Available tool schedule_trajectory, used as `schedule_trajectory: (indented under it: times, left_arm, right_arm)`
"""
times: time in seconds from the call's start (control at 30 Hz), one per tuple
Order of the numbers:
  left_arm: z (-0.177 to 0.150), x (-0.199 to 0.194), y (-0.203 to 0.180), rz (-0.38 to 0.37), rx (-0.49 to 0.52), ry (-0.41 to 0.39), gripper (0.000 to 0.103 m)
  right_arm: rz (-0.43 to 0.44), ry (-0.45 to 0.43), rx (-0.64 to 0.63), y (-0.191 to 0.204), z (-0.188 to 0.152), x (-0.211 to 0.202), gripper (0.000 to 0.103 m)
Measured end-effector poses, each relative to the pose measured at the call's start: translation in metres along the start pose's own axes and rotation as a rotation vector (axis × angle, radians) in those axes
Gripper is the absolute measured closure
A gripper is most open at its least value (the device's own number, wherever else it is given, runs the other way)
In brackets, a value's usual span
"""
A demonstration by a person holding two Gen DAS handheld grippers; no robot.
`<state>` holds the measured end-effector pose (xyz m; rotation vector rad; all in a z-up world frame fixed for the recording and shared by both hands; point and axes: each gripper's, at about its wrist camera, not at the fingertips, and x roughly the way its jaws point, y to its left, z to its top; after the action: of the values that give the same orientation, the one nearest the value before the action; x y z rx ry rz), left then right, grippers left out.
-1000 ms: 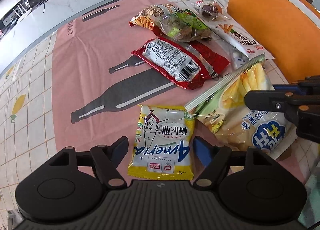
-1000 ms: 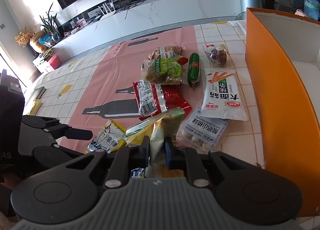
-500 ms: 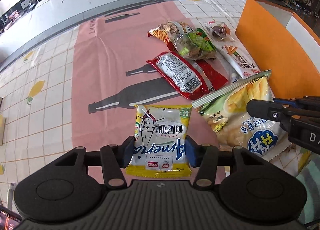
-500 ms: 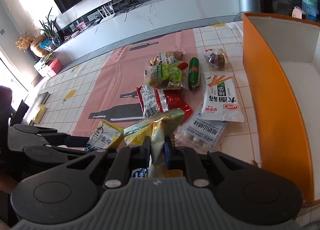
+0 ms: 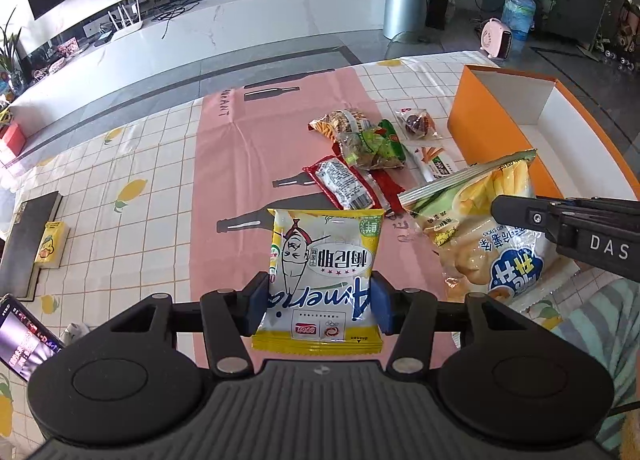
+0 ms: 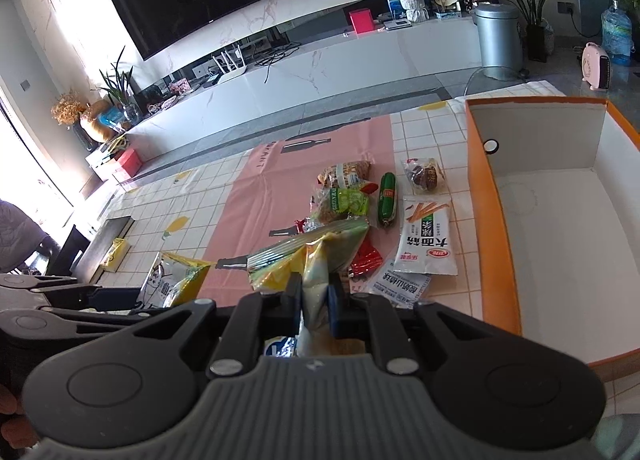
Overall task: Organize snacks
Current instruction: 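Carry the chips bag in the right gripper while the left carries the Americ packet to the box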
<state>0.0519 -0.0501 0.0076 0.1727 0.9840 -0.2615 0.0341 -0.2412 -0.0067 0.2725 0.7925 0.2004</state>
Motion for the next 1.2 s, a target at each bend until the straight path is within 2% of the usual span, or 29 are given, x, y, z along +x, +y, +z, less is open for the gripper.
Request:
schedule_trajectory:
  times: [0.13,0.27,0.43,0.57,0.67,0.87,1.2]
  left_arm:
    - [0.005,-0.011,-0.016,-0.024,0.012,-0.005,0.043]
    - [0.023,-0.025,-0.042,-0.071,0.034,-0.032,0.043]
    - [0.052,-0.037,-0.084,-0.145,0.096,-0.080,0.043]
    - [0.064,-0.028,-0.125,-0.207,0.153,-0.075,0.043]
    - [0.069,-0.015,-0.154,-0.238,0.206,-0.052,0.043]
    - [0.074,0.027,-0.206,-0.250,0.337,0.028,0.043]
    - [0.077,0.080,-0.254,-0.190,0.636,0.144,0.043]
  right_arm:
    - [-0.031,-0.025,-0.026,-0.010,0.006,-0.024,0.095]
    - [-0.073,-0.060,-0.030,-0.031,0.029,-0.054,0.095]
    - [-0.179,-0.107,-0.053,-0.066,0.062,-0.091,0.095]
    - [-0.252,-0.092,-0.038,-0.103,0.074,-0.105,0.095]
    - [-0.287,-0.052,-0.003,-0.132,0.075,-0.104,0.095]
    - [-0.310,0.017,0.040,-0.173,0.069,-0.085,0.095]
    - [-0.265,0.212,0.054,-0.217,0.067,-0.019,0.095]
